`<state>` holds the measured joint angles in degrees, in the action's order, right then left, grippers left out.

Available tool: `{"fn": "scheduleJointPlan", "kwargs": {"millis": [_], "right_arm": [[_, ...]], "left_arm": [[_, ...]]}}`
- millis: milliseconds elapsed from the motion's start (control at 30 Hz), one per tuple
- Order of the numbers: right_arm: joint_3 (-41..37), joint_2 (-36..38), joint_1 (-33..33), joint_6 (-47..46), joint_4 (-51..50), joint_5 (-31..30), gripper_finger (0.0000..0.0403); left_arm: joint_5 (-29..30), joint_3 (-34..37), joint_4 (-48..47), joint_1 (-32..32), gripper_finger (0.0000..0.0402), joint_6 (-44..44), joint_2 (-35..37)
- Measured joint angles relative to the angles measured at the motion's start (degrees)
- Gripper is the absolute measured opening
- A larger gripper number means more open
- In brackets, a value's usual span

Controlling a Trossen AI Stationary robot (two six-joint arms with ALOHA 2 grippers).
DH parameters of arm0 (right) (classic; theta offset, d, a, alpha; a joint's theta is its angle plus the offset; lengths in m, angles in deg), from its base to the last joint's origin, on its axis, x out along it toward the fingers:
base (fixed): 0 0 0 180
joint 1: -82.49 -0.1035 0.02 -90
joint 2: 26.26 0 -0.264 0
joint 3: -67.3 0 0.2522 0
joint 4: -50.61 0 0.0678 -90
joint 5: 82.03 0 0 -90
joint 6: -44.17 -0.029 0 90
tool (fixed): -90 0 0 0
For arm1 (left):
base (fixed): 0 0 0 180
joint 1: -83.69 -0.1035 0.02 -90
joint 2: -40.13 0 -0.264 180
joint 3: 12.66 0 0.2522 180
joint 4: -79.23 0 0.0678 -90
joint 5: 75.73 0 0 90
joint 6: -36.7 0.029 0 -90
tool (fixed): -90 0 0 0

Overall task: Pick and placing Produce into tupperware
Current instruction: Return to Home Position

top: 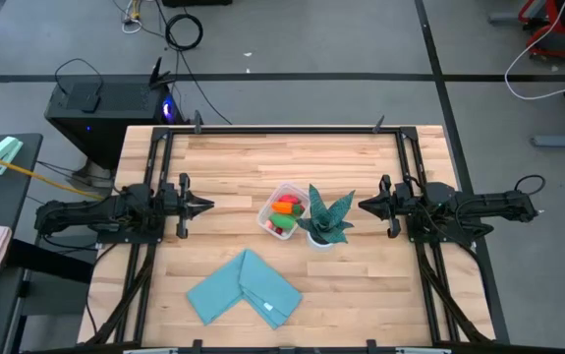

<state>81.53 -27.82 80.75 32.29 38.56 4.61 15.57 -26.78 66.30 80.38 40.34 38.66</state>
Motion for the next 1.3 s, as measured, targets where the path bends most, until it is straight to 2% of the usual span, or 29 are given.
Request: {"fn": "scheduleJointPlan", "kwargs": {"millis": [1300], "right_arm": [[0.0,0.0,-0.01,0.0,0.0,0.0,0.0025]], "left_arm": [[-0.21,0.01,2.1,0.0,0.0035,0.04,0.0]]}}
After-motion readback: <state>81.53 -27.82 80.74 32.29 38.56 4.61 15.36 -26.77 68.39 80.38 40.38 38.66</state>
